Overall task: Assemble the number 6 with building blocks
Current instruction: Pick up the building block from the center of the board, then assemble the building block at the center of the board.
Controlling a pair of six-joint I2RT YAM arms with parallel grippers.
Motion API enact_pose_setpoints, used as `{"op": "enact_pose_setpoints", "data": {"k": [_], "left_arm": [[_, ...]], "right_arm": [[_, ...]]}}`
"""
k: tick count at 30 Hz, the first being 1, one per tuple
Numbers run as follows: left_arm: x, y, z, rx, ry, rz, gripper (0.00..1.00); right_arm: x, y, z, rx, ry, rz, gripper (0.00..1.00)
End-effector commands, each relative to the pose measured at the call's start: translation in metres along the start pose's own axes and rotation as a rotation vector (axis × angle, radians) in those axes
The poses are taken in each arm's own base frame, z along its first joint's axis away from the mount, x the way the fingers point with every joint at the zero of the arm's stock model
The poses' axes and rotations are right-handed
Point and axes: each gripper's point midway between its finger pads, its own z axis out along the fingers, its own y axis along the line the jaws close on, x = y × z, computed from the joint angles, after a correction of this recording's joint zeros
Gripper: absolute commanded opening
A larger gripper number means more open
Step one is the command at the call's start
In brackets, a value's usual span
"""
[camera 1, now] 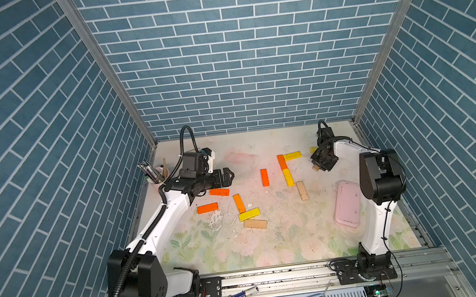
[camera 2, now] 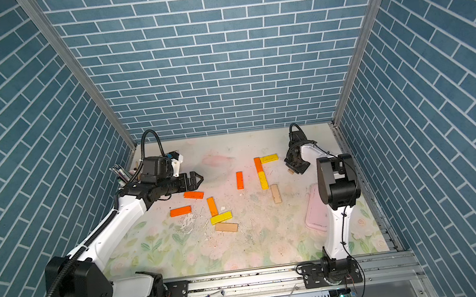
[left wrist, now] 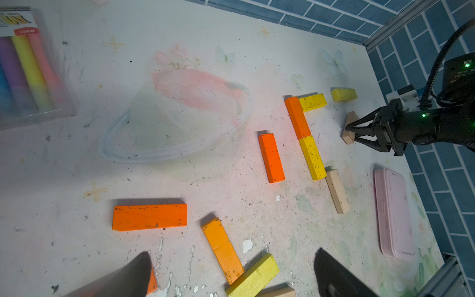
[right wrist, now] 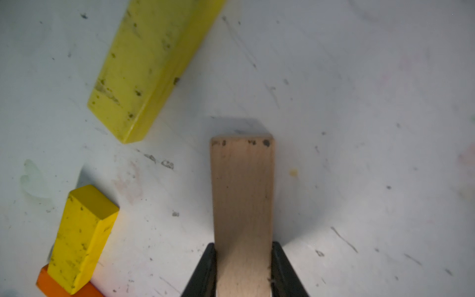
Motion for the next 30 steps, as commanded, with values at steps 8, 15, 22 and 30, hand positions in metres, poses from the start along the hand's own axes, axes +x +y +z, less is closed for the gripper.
{"op": "enact_pose_setpoints", "data": {"k": [8, 15, 22, 30], "left_arm": [[-0.009, -0.011, -0.011, 0.039, -0.053, -0.013, 0.99], [-0.009, -0.011, -0.013, 0.041, -0.058, -0.016, 0.99], [-0.009, -0.011, -0.012, 0.04, -0.058, -0.014, 0.99], [-0.009, -0.011, -0.012, 0.042, -0.054, -0.015, 0.99]], "right_arm": [[0.046, 0.021, -0.014, -0.042, 0.05, 0.315, 0.25], [0.059, 0.036, -0.009, -0.028, 0.032, 0.387, 0.25], [0.074, 0.051, 0.001, -0.009, 0.048, 0.429, 0.25], [0.079, 0.053, 0.007, 0.022, 0.023, 0.457, 0.28]]}}
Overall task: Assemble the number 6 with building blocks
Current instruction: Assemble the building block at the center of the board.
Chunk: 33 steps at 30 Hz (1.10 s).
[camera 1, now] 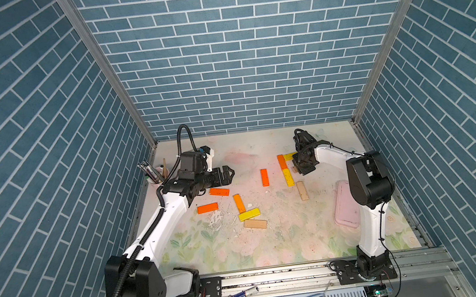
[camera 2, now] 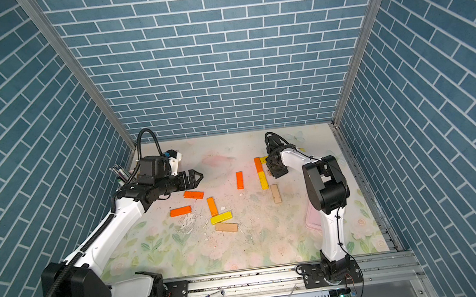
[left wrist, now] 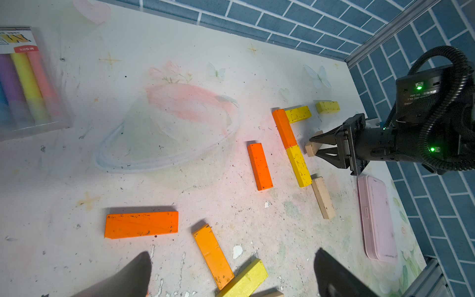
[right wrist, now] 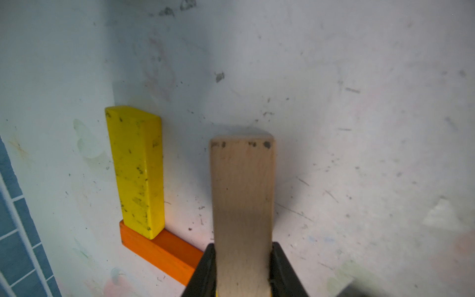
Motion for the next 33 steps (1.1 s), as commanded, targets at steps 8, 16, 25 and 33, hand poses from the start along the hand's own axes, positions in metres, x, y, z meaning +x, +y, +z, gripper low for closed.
{"op": "enact_pose_setpoints", "data": {"k": [8, 16, 25, 33], "left_arm": [[0.001, -0.001, -0.003, 0.0, -0.01, -0.003, 0.99], [0.001, 0.0, -0.004, -0.004, -0.013, 0.0, 0.99], [0.005, 0.003, -0.001, -0.014, 0.004, 0.006, 0.99], [0.005, 0.005, 0.003, -0.023, 0.025, 0.012, 0.99]], "right_arm": [[0.005, -0.009, 0.008, 0.057, -0.019, 0.092, 0.49], [-0.002, 0.013, -0.03, -0.017, -0.064, 0.025, 0.6], [-0.028, 0.023, -0.068, -0.086, -0.121, -0.592, 0.5], [-0.055, -0.008, -0.061, 0.057, -0.092, -1.033, 0.47]]}}
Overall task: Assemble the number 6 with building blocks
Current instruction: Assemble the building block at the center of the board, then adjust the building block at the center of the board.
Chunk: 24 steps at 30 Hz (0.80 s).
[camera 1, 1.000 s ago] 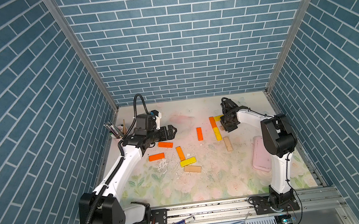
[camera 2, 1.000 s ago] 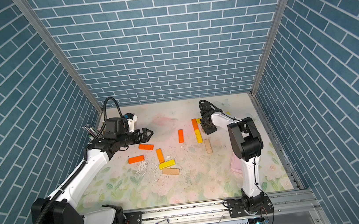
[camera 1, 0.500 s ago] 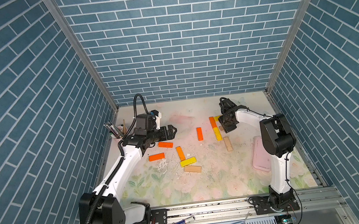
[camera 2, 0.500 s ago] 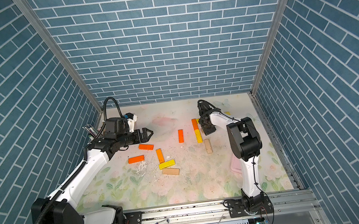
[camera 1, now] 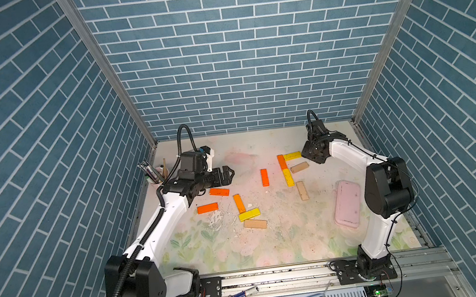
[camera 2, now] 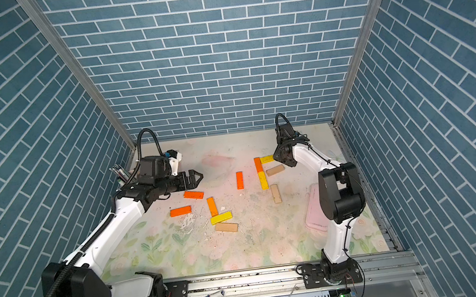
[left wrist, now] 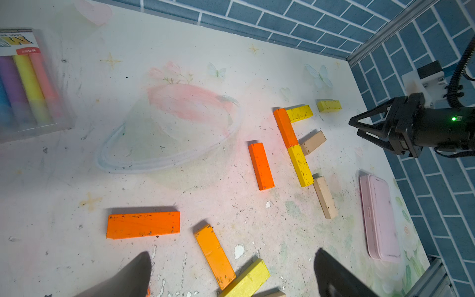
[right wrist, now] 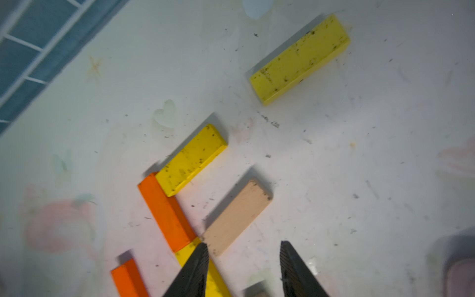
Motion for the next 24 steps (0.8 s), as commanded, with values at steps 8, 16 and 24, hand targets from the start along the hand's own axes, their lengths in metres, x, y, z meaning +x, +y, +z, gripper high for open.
{"op": "enact_pose_setpoints", "data": {"k": [8, 16, 24], "left_arm": [[0.006, 0.01, 0.003, -0.051, 0.028, 0.017, 0.99], [0.008, 0.012, 0.006, -0.056, 0.041, 0.016, 0.99], [0.008, 0.013, 0.007, -0.061, 0.042, 0.015, 0.99]], "right_arm": [[0.015, -0.008, 0.038, 0.011, 0.147, -0.346, 0.47], [0.009, -0.005, 0.059, 0.02, 0.143, -0.273, 0.46], [0.002, -0.008, 0.067, 0.036, 0.126, -0.225, 0.46]]}}
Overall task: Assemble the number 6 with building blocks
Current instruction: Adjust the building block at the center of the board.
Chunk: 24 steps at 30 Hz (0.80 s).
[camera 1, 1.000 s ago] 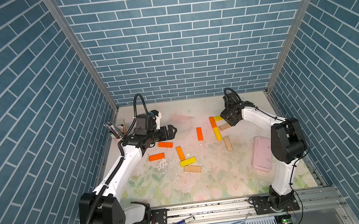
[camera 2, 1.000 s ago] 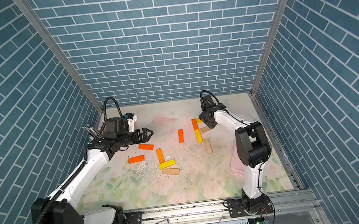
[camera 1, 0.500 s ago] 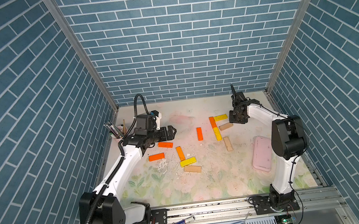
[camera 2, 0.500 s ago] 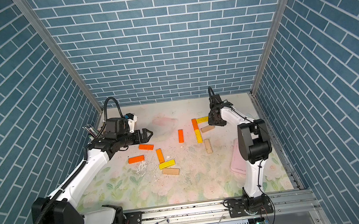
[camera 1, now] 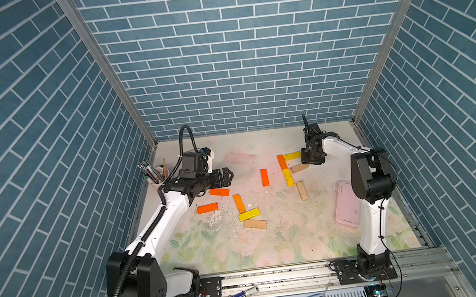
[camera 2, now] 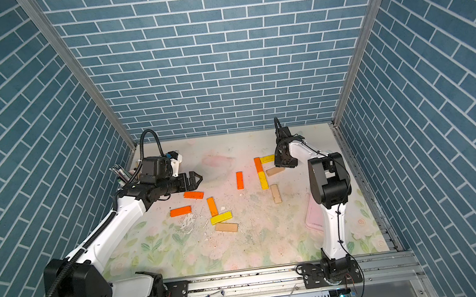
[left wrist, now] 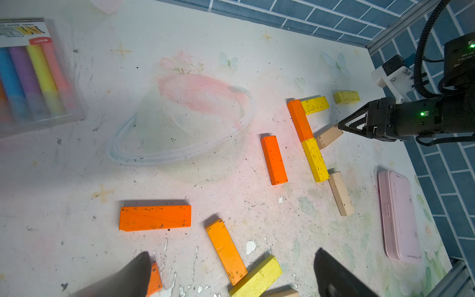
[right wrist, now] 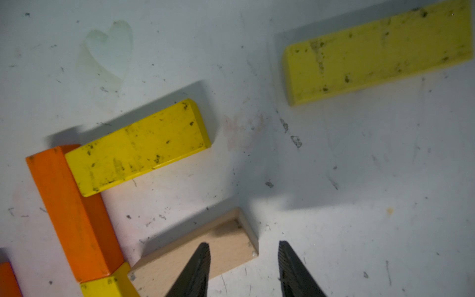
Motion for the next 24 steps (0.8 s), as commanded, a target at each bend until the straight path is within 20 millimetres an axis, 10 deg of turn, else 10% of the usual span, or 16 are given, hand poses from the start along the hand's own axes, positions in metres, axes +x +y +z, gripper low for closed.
{"op": "enact_pose_setpoints", "data": {"k": [1, 24], "left_arm": [[0.001, 0.002, 0.002, -0.011, 0.011, 0.005, 0.99], [0.001, 0.003, 0.003, -0.013, 0.015, 0.004, 0.99]], "right_arm": [[-0.006, -0.003, 0.004, 0.014, -0.009, 0.046, 0.46], [-0.008, 0.001, 0.02, -0.024, 0.024, 0.166, 0.43]]}}
